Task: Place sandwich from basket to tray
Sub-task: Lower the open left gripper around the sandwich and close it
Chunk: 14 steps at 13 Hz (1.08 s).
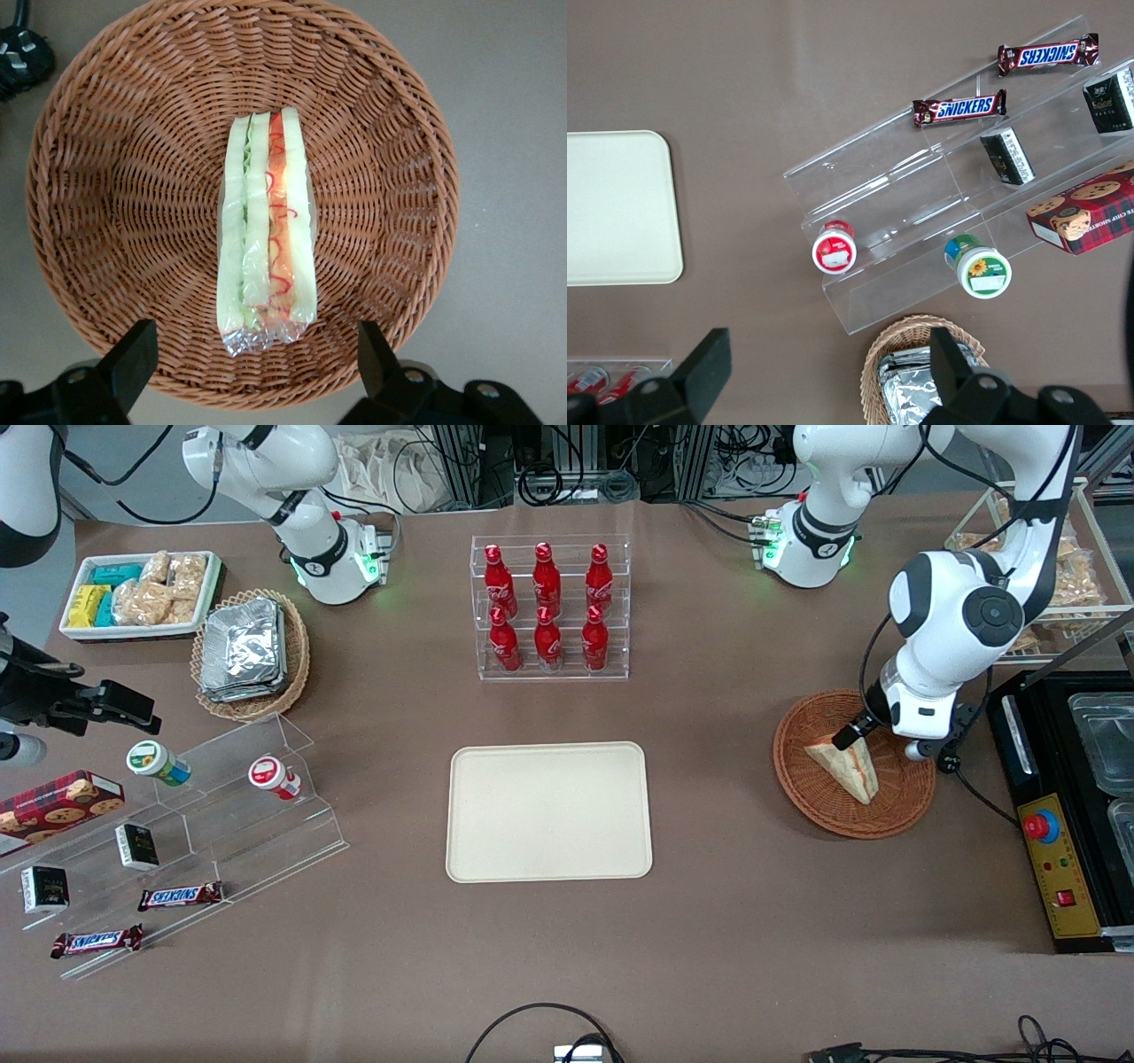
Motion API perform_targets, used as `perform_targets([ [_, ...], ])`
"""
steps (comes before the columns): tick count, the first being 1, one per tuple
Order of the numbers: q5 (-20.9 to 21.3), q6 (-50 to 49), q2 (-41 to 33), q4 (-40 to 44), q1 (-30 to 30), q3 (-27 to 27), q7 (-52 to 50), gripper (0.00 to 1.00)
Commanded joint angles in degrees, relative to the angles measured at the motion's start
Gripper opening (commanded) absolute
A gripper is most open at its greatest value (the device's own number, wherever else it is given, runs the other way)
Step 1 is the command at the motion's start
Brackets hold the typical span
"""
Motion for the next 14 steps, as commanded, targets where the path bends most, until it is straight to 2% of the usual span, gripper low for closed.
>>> perform_targets([
  [1, -0.62, 3.30, 0.21, -1.81, 0.04, -0.08, -0.95, 1.00],
  [11, -0.62, 11.20, 5.57, -2.95, 0.04, -0.08, -2.27, 0.99],
  [13, -0.62, 12.44, 6.10, -3.57, 0.04, -0.08, -2.45, 0.86],
  [14, -0.62, 12.70, 6.27, -3.66, 0.04, -0.08, -2.45, 0.71],
])
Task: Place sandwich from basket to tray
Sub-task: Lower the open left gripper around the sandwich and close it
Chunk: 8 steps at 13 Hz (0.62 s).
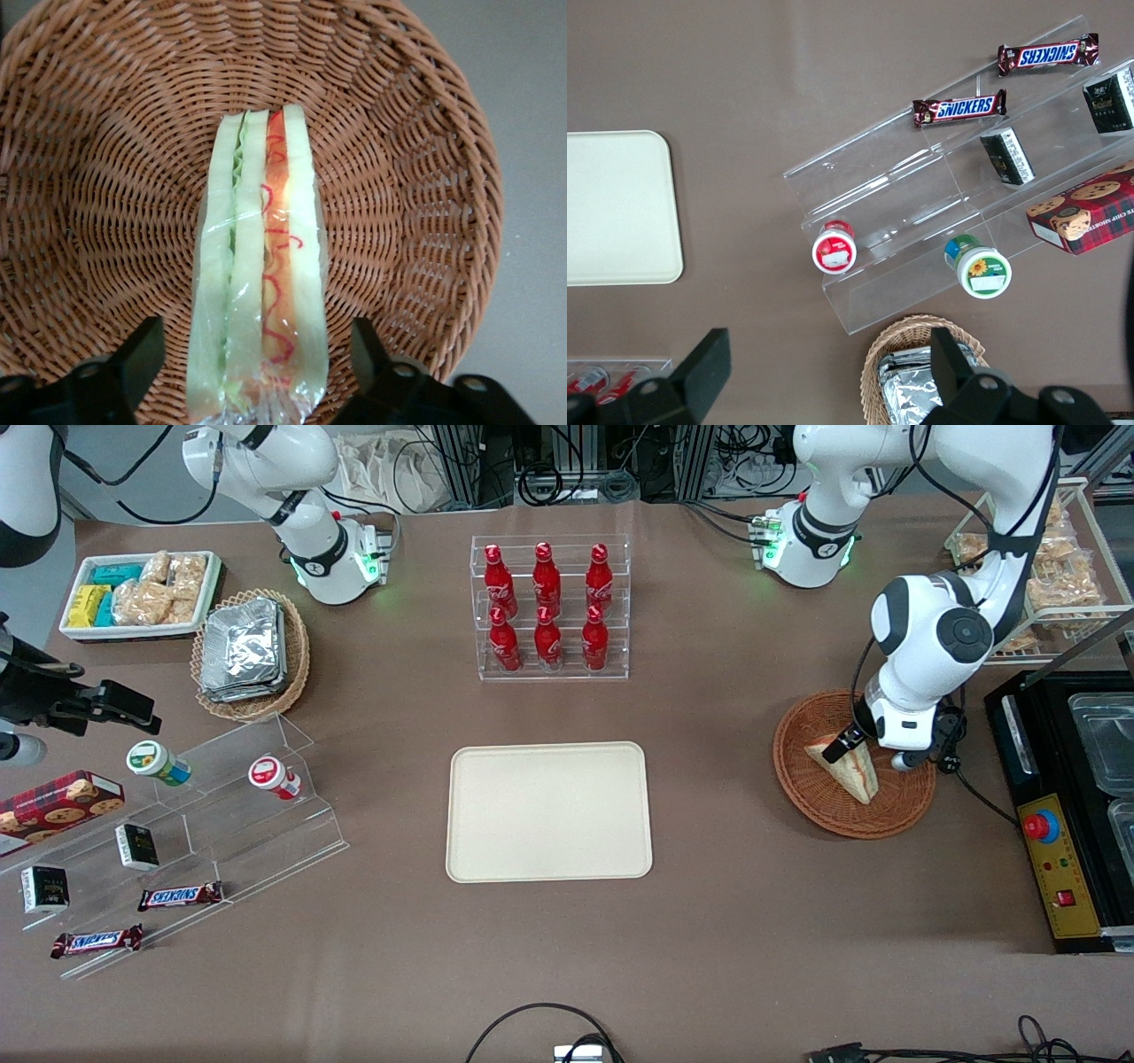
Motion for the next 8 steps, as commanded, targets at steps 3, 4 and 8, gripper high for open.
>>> perform_targets([
  [3, -0.49, 2.34, 0.07, -1.23, -0.05, -0.09, -0.65, 0.23],
  [4, -0.49, 2.34, 0.16, -1.23, -0.05, -0.09, -0.56, 0.20],
  [8, 0.30, 1.21, -1.32, -0.62, -0.48, -0.26, 0.14, 0.20],
])
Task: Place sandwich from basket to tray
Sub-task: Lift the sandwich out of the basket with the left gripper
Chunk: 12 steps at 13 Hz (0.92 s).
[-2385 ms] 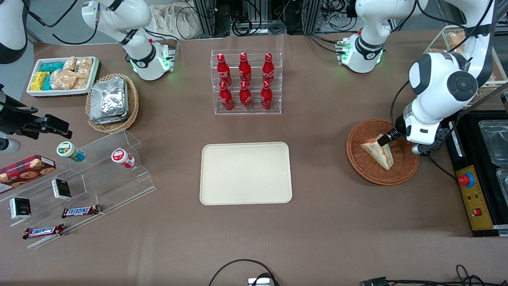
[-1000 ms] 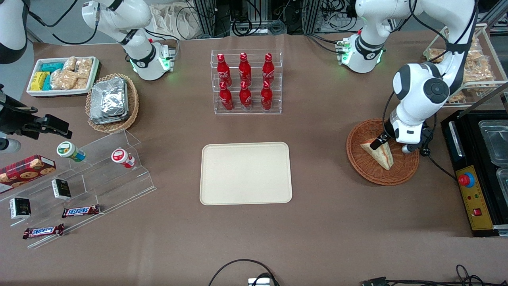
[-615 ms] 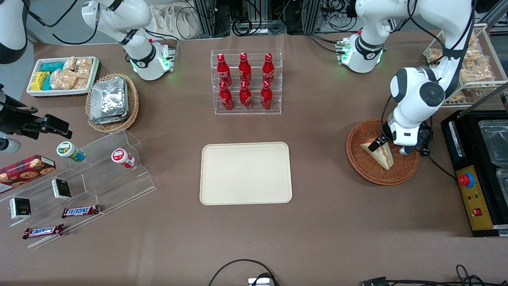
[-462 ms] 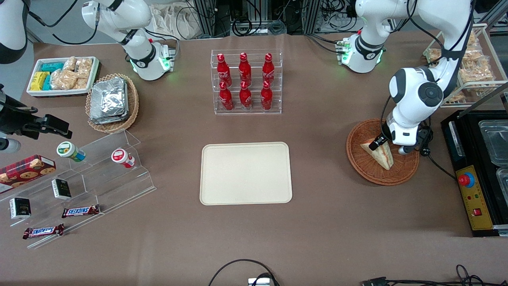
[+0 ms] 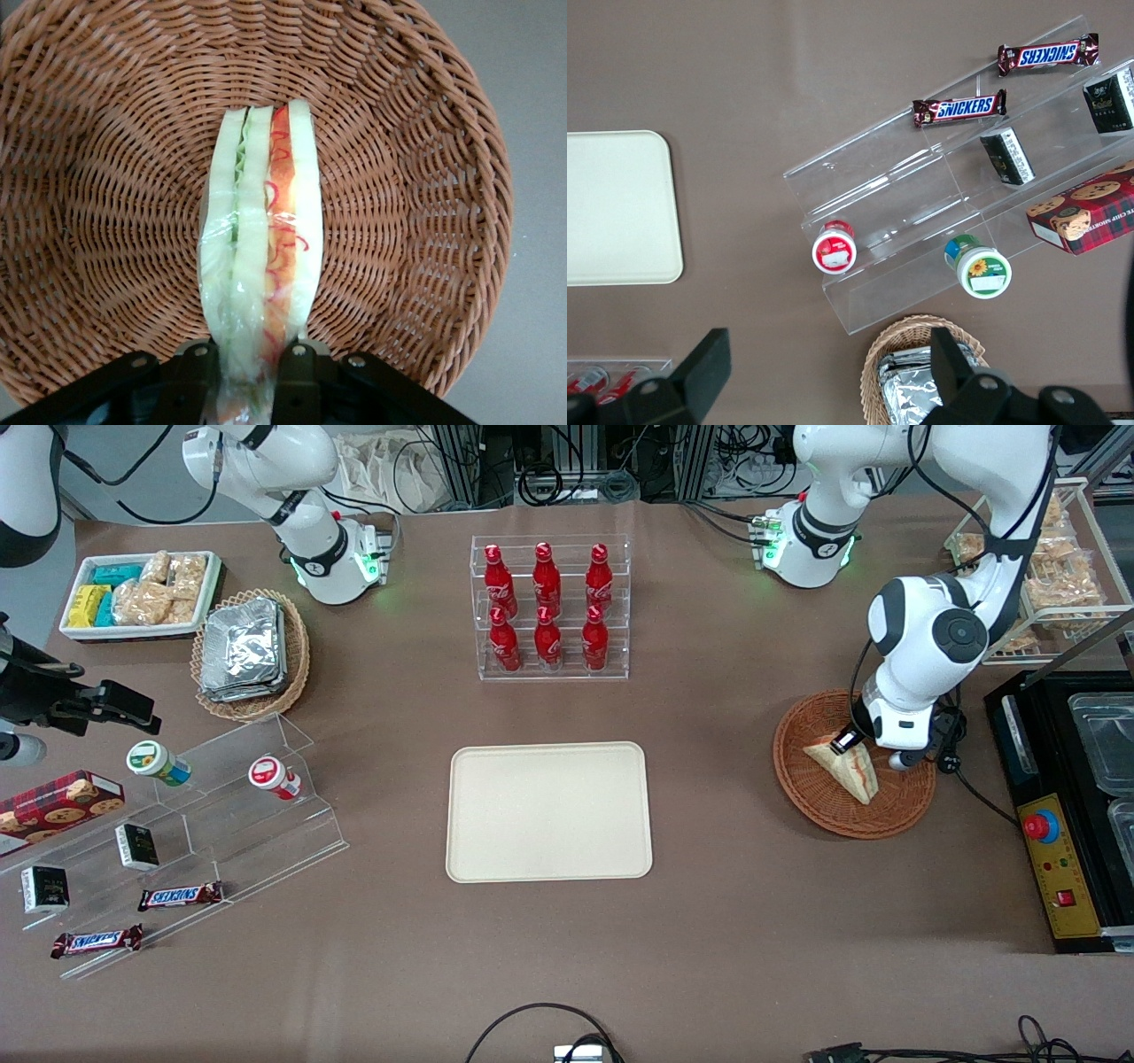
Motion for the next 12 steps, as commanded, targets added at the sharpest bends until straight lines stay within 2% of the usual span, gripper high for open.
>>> perform_targets([
  [1, 0.63, -0.71, -2.00, 0.13, -0.70, -0.48, 0.11, 0.21],
  [4, 1.42, -7.38, -6.47, 1.89, -0.79, -0.57, 4.05, 0.21],
  [7, 1.42, -16.77, -8.23, 8.29, -0.88, -1.27, 8.36, 0.21],
  [9, 1.42, -23.72, -7.63, 14.96, -0.88, -4.34, 9.07, 0.21],
  [12, 2.21, -25.16, -6.48, 19.21, -0.88, -9.26, 11.86, 0.21],
])
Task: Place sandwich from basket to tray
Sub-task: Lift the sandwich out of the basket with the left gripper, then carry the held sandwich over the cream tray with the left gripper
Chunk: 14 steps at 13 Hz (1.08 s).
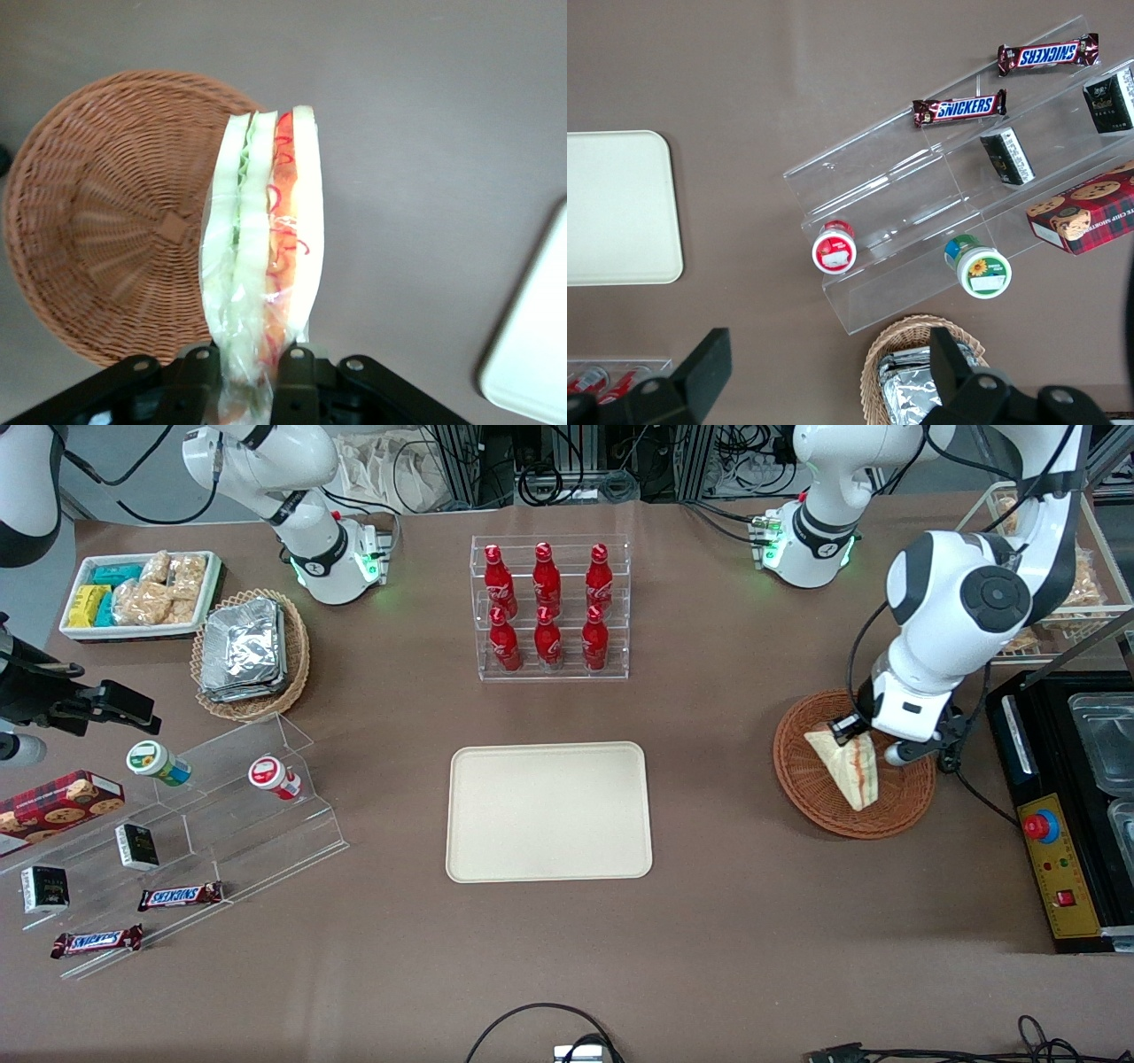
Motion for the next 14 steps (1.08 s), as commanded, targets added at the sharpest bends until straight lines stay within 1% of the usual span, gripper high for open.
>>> perform_targets([
  [1, 1.96, -1.36, 1.80, 3.49, -0.36, -3.04, 4.23, 0.21],
  [3, 2.58, -1.36, 2.68, 4.47, -0.36, -5.33, 5.21, 0.21],
  [5, 5.91, -1.45, 4.08, 5.78, -0.36, -8.05, 5.21, 0.20],
  [7, 7.76, -1.45, 4.96, 7.10, -0.45, -11.12, 5.21, 0.19],
  [9, 7.95, -1.54, 6.98, 9.29, -0.89, -13.59, 4.69, 0.19],
  [10, 8.82, -1.54, 8.03, 10.00, -1.76, -14.56, 4.34, 0.19],
  [11, 10.74, -1.62, 9.26, 10.79, -2.81, -14.65, 3.90, 0.19],
  [14, 12.51, -1.89, 13.83, 15.26, -6.33, -14.65, 0.73, 0.19],
])
